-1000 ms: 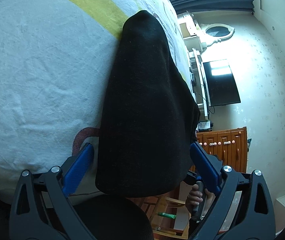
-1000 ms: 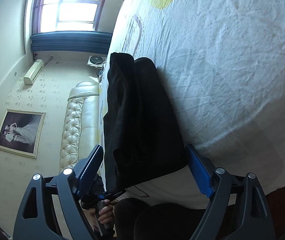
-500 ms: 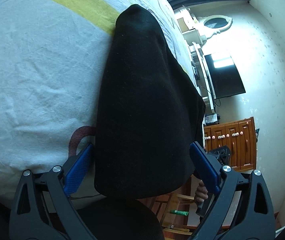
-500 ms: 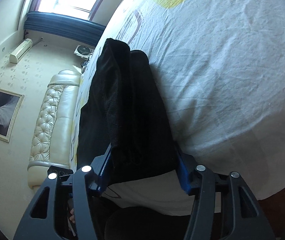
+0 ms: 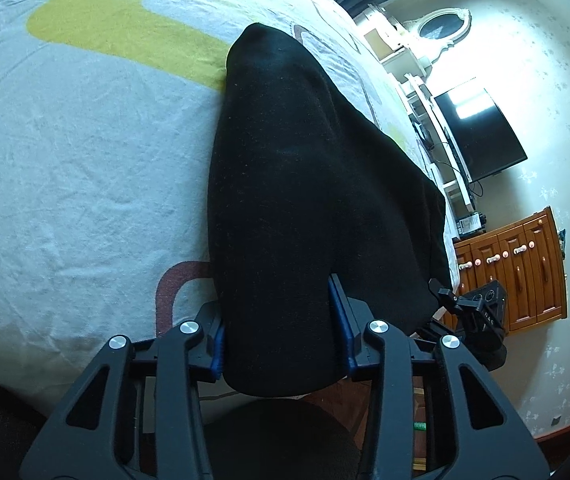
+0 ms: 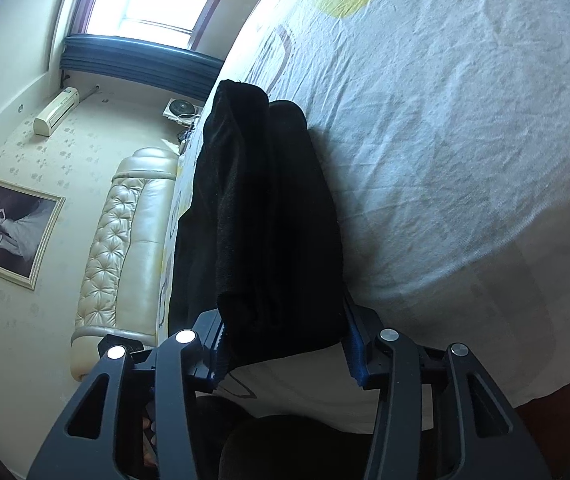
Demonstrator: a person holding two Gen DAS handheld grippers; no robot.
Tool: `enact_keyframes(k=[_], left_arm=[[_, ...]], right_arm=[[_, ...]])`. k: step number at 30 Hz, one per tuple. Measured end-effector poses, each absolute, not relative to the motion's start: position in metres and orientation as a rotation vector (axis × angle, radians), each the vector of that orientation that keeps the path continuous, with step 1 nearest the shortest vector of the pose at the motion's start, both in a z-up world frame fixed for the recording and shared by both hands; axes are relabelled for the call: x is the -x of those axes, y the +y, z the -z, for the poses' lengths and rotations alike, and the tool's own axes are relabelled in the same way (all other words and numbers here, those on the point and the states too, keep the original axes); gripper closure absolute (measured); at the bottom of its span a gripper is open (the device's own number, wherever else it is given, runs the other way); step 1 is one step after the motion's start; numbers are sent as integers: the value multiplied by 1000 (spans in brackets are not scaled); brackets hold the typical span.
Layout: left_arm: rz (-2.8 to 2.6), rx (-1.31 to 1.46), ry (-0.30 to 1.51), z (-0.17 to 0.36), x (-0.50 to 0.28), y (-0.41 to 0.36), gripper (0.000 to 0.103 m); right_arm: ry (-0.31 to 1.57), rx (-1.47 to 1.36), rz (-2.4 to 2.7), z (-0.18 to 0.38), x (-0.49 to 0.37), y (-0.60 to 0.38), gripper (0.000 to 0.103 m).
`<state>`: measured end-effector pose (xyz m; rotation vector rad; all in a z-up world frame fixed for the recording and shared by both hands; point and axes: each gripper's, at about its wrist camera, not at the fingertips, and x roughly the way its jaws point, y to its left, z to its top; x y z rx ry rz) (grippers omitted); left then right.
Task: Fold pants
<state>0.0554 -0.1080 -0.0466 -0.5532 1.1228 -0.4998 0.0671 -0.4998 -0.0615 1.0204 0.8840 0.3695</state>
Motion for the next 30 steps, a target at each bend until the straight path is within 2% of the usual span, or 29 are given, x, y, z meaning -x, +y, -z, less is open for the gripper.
enact_keyframes(k=[10, 27, 30], left_arm=[[459, 504, 1084, 37, -56, -90, 65], [349, 558, 1054, 34, -39, -18, 65], [387, 581, 1058, 39, -40, -15, 60]], right_arm=[[907, -1003, -374, 59, -73, -484, 58], [999, -917, -477, 57, -105, -427, 58], [1011, -915, -473, 59, -104, -430, 50]])
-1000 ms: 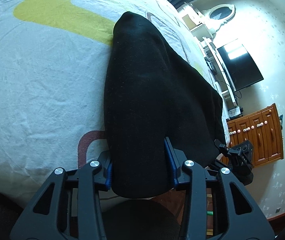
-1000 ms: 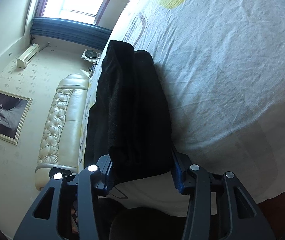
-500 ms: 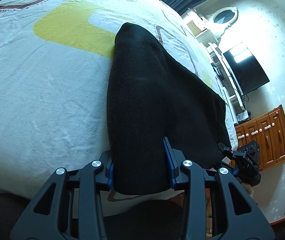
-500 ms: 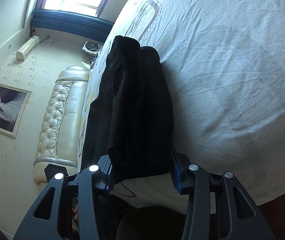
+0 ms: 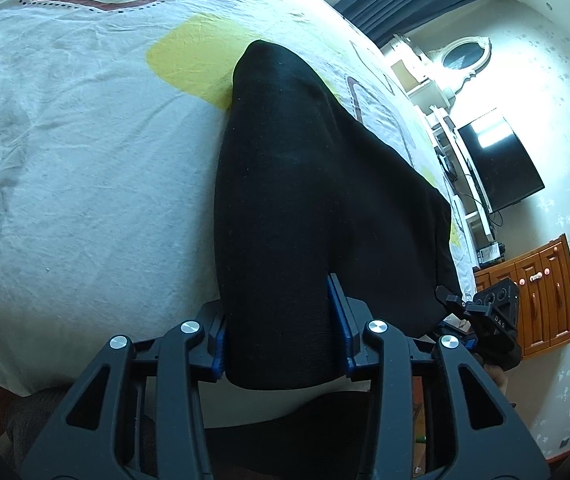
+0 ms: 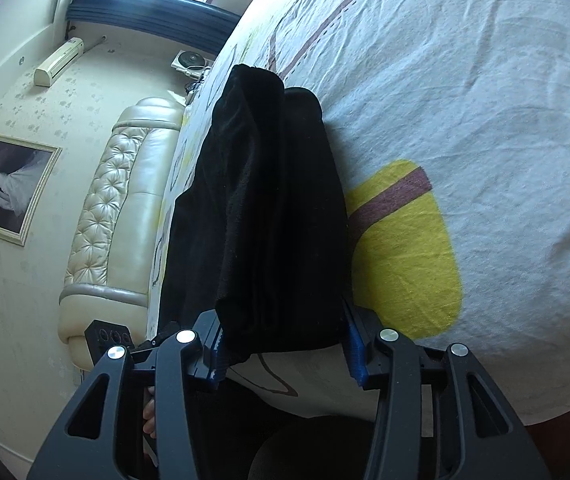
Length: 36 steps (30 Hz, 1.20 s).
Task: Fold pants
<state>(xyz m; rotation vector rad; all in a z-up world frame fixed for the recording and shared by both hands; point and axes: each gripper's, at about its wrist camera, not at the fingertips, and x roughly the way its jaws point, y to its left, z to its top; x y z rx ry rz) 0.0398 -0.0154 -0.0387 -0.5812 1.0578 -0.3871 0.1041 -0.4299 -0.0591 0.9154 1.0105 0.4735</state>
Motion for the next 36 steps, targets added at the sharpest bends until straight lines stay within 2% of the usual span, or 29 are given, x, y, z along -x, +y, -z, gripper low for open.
enact_keyframes(k=[4, 5, 7, 9, 12, 15, 25, 30, 31, 33, 34, 36], left_arm=[[490, 675, 1051, 46, -38, -2, 47], [504, 716, 1043, 48, -37, 6, 46], [531, 811, 1004, 48, -33, 24, 34], [540, 851, 957, 45, -32, 39, 28], [538, 820, 949, 39, -44, 47, 27], [563, 834, 959, 40, -62, 44, 25], [579, 710, 1089, 60, -139, 13, 24], [604, 787, 1116, 68, -166, 10, 21], [609, 799, 1118, 69, -170, 10, 21], [604, 791, 1118, 69, -173, 8, 25], [576, 757, 1123, 69, -175, 5, 45], [518, 682, 1154, 72, -176, 6, 58]], right_arm=[[1013, -985, -498, 63, -99, -435, 35], [1013, -980, -504, 61, -98, -436, 33], [1018, -920, -484, 55, -94, -442, 32], [1004, -839, -459, 43, -93, -443, 28], [974, -784, -450, 34, -99, -449, 26], [951, -852, -467, 37, -117, -455, 26], [944, -916, -518, 47, -191, -432, 26], [926, -984, -548, 54, -208, -428, 25], [926, -978, -555, 54, -209, -426, 26], [944, -923, -534, 52, -209, -421, 45], [967, -893, -507, 54, -209, -420, 52], [963, -907, -504, 58, -208, -424, 56]])
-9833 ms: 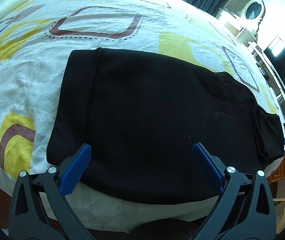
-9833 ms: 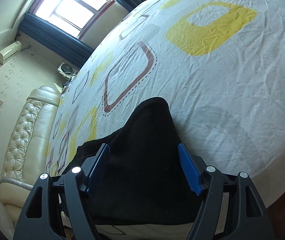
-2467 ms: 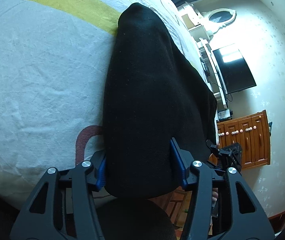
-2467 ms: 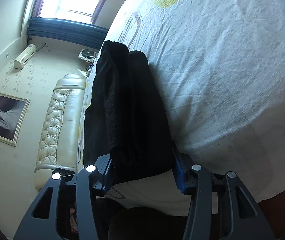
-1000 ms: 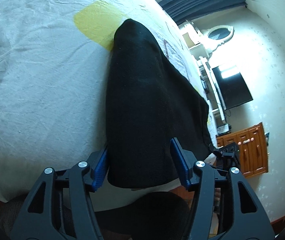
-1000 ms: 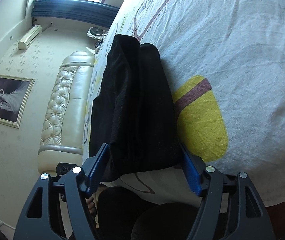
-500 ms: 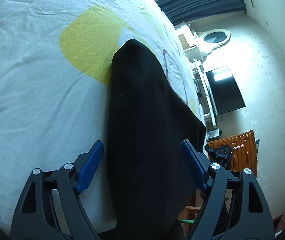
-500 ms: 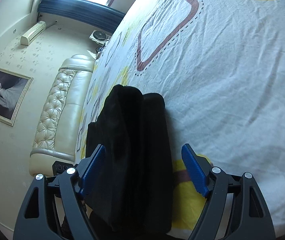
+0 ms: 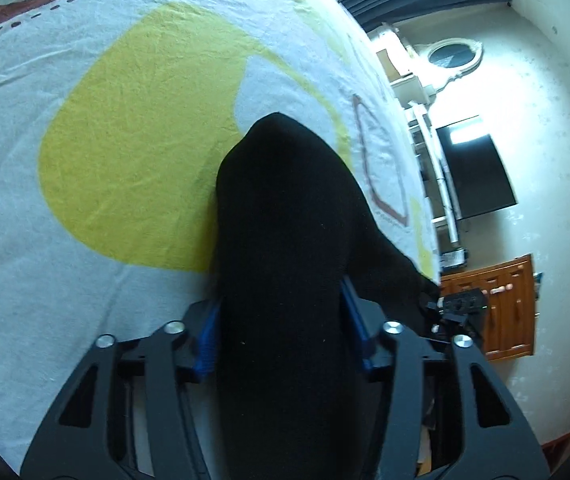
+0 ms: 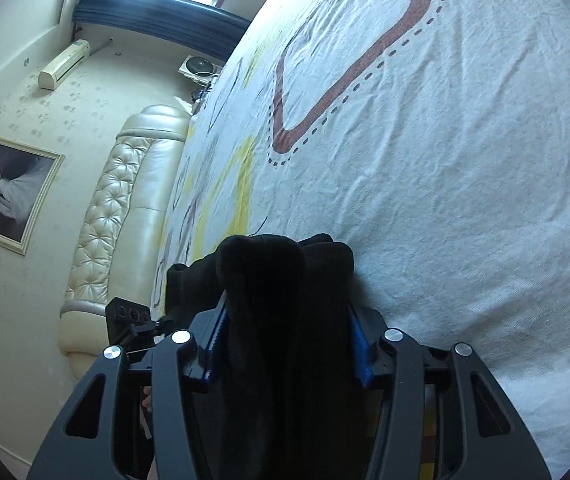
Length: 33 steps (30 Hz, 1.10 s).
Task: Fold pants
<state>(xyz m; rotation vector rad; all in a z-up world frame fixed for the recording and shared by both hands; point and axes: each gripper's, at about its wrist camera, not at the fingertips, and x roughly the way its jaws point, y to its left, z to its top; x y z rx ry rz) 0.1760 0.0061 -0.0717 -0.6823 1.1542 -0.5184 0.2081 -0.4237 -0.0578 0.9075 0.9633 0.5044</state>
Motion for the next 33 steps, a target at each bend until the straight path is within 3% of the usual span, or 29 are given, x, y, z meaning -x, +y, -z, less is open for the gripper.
enact_keyframes(k=[6, 17, 33], left_arm=[[442, 542, 1128, 57, -174, -4, 64], [405, 426, 1087, 36, -174, -3, 66], [366, 465, 1079, 34, -185, 44, 67]], right_arm=[[934, -918, -488, 56, -204, -421, 57], [897, -913, -487, 53, -208, -411, 57], [909, -925, -509, 55, -224, -374, 57]])
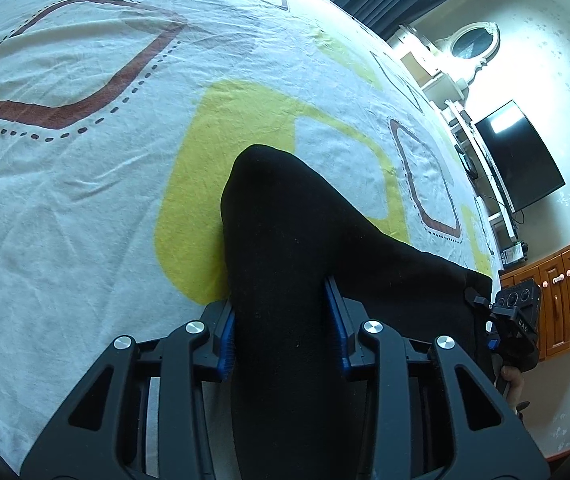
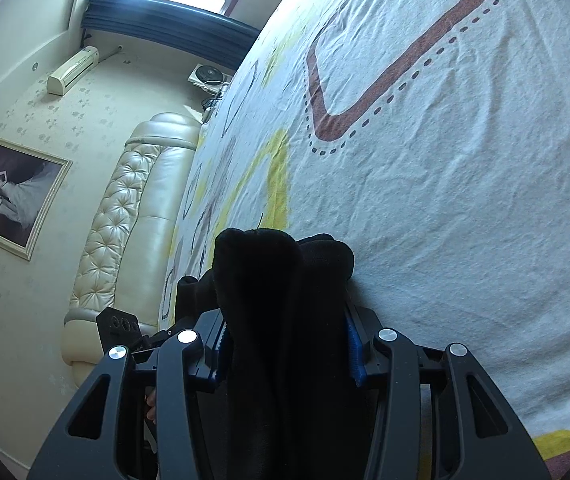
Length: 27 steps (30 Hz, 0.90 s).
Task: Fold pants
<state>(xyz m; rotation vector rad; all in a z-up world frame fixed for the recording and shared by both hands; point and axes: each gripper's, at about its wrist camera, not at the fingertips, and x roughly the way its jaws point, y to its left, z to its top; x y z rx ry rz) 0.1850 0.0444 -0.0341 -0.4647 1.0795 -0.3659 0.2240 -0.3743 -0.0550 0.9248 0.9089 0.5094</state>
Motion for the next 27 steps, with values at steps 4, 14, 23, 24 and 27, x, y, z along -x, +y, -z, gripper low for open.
enact_keyframes(k=[4, 14, 23, 24, 27], left_arm=[[350, 476, 1078, 34, -190, 57, 67], [330, 503, 1075, 35, -200, 79, 67], [353, 505, 1068, 35, -201, 85, 60], [369, 517, 1063, 33, -196, 88, 56], [413, 541, 1074, 35, -178, 95, 42]], right_arm=[[904, -938, -518, 57, -229, -364, 57], [904, -948, -533, 58, -237, -349, 57], [909, -938, -527, 56, -237, -346, 51], [913, -931, -527, 54, -236, -346, 48], [945, -886, -539, 50, -229, -345, 39]])
